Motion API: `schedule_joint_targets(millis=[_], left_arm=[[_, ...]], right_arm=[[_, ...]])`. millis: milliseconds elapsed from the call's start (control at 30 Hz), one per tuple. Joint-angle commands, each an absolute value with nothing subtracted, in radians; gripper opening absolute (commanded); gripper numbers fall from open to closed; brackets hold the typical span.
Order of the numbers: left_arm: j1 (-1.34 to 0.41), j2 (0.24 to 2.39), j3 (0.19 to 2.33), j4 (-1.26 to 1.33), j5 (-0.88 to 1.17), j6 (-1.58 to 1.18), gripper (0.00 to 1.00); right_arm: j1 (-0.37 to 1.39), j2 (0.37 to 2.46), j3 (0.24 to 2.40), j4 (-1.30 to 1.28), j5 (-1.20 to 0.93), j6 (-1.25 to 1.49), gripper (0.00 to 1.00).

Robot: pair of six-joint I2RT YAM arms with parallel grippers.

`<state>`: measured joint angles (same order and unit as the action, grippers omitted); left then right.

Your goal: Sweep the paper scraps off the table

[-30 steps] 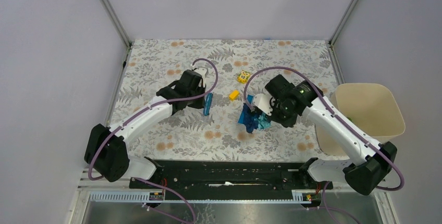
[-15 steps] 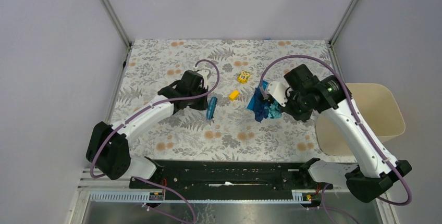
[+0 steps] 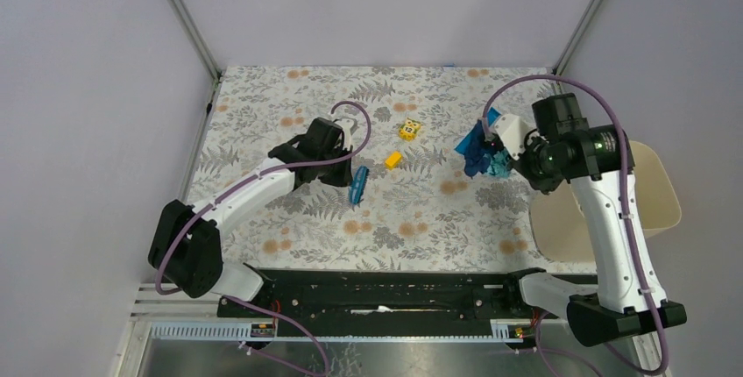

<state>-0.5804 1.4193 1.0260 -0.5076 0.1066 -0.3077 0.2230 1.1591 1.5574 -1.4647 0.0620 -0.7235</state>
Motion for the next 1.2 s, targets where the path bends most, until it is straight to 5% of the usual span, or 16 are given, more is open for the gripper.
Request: schedule_joint_targets(millis=[0, 1167], left_arm=[[-0.576, 1.438, 1.061, -0.507, 0.144, -0.311, 0.0], [-0.577, 1.518, 1.076, -0.54, 0.211, -0.307, 0.0]], right_arm=[[0.132, 1.13, 1.605, -1.484, 0.069, -0.818, 0.0], [-1.029, 1.33, 1.71, -1.483, -0.162, -1.617, 0.0]])
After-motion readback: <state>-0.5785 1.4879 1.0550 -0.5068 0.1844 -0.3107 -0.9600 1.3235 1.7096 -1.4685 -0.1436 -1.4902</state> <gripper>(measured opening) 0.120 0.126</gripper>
